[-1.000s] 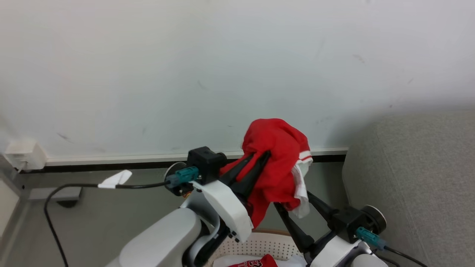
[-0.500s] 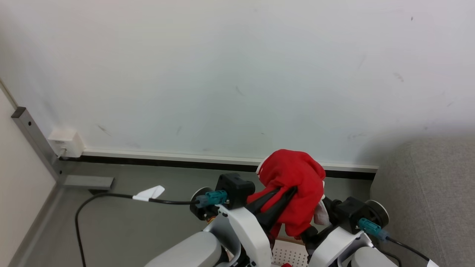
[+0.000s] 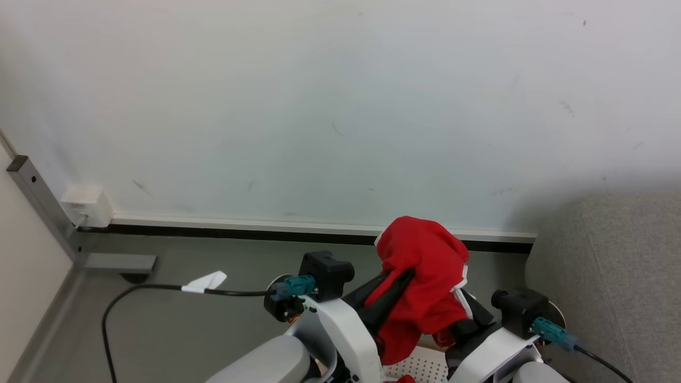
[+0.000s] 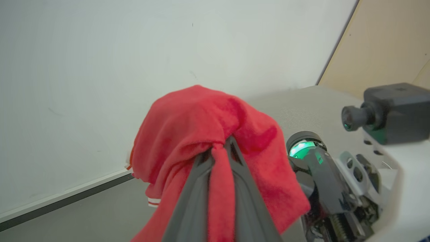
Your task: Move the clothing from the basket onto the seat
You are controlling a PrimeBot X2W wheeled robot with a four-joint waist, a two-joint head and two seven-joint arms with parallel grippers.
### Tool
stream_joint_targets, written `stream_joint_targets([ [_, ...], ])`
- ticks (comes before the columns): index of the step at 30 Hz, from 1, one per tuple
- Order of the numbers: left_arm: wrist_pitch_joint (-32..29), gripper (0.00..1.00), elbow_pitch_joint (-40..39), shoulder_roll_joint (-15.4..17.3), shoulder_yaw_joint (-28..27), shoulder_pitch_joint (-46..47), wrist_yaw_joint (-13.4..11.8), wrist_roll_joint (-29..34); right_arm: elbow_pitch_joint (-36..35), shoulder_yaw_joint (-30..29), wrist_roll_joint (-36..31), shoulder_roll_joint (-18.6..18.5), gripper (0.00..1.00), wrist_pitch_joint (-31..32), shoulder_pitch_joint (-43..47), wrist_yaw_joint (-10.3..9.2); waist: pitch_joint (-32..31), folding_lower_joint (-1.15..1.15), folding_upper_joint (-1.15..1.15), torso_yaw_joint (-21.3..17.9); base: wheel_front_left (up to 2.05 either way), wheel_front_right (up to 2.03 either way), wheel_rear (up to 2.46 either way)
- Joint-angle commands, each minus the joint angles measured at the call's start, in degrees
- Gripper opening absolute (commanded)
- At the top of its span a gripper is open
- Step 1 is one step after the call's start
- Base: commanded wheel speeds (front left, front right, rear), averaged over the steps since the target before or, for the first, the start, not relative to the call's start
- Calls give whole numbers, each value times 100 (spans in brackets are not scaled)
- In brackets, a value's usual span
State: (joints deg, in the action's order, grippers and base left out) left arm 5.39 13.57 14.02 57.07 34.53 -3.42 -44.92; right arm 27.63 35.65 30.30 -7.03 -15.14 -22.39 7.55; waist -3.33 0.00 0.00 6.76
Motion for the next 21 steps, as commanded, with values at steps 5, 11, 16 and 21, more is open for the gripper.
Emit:
stream_joint_targets([
  [5,107,100,13,37,-60,-96,-27,-124,-115,-201,127,15,0,0,168,-13,41,0,0,-119,0,0,0],
  [11,189,100,-47,85,-104,-90,-57,-89,-247,-518,105,-130,0,0,252,-13,68,0,0,-289,0,0,0],
  [16,323,100,-90,125,-125,-138,-98,-42,-395,-870,-26,-318,0,0,316,-13,103,0,0,-514,0,0,0],
  [21,481,100,-75,147,-111,-141,-94,45,-580,-1037,-209,-522,0,0,359,-13,156,0,0,-825,0,0,0],
])
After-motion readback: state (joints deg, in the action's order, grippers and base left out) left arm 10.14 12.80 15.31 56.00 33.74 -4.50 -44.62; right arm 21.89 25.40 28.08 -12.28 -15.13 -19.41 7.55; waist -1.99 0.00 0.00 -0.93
